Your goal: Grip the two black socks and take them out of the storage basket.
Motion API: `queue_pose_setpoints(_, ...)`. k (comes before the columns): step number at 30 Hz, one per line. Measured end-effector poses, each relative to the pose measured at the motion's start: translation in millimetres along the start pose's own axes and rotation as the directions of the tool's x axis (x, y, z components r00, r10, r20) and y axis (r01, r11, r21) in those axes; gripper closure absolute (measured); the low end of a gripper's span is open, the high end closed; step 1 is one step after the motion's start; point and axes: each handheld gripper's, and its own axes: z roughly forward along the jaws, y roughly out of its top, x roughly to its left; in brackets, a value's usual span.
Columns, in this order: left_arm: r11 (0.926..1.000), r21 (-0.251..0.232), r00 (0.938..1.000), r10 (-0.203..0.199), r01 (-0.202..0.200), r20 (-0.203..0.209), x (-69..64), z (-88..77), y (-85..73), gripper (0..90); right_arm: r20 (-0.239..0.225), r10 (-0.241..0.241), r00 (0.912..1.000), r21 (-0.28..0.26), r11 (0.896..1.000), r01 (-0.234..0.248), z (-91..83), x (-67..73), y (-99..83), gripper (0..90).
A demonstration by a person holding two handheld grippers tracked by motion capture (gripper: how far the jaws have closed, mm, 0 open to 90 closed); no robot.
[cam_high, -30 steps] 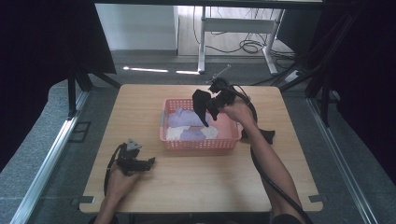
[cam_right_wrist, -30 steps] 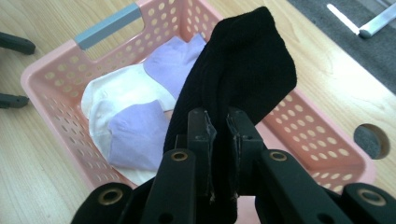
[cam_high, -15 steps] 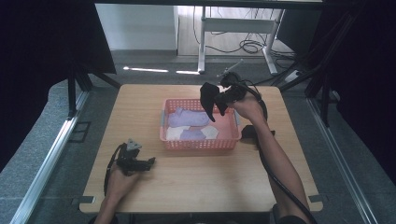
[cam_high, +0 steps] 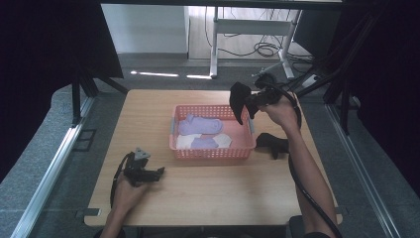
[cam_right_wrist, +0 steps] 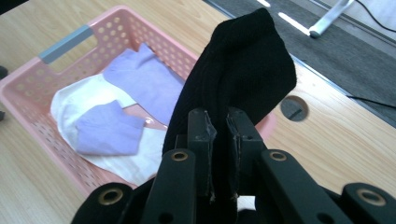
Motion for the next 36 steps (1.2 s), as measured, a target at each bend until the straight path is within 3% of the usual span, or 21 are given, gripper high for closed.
queue_pose_setpoints(12, 1.0, 0.0, 1.0, 0.001, -0.001, -0.001, -0.1, 0.1, 0.0, 12.3, 0.06, 0.098, 0.9934, -0.025, 0.995, -0.097, -27.3, -35.3, -31.7, 81.7)
queue_pose_setpoints(22, 1.0, 0.003, 1.0, 0.003, -0.003, 0.0, 0.0, -0.1, -0.1, 12.3, 0.134, 0.189, 0.9728, -0.019, 0.982, -0.188, -43.3, -64.7, -77.9, 81.6)
queue_pose_setpoints(29, 1.0, 0.003, 1.0, 0.002, -0.002, 0.0, -0.2, -0.1, -0.1, 12.3, 0.158, 0.231, 0.9601, -0.006, 0.972, -0.233, -41.5, -75.8, -102.0, 81.5)
queue_pose_setpoints(36, 1.0, 0.003, 1.0, 0.001, -0.001, 0.0, -0.2, -0.1, -0.2, 12.3, 0.16, 0.243, 0.9567, 0.025, 0.968, -0.25, -27.7, -79.0, -115.8, 81.5)
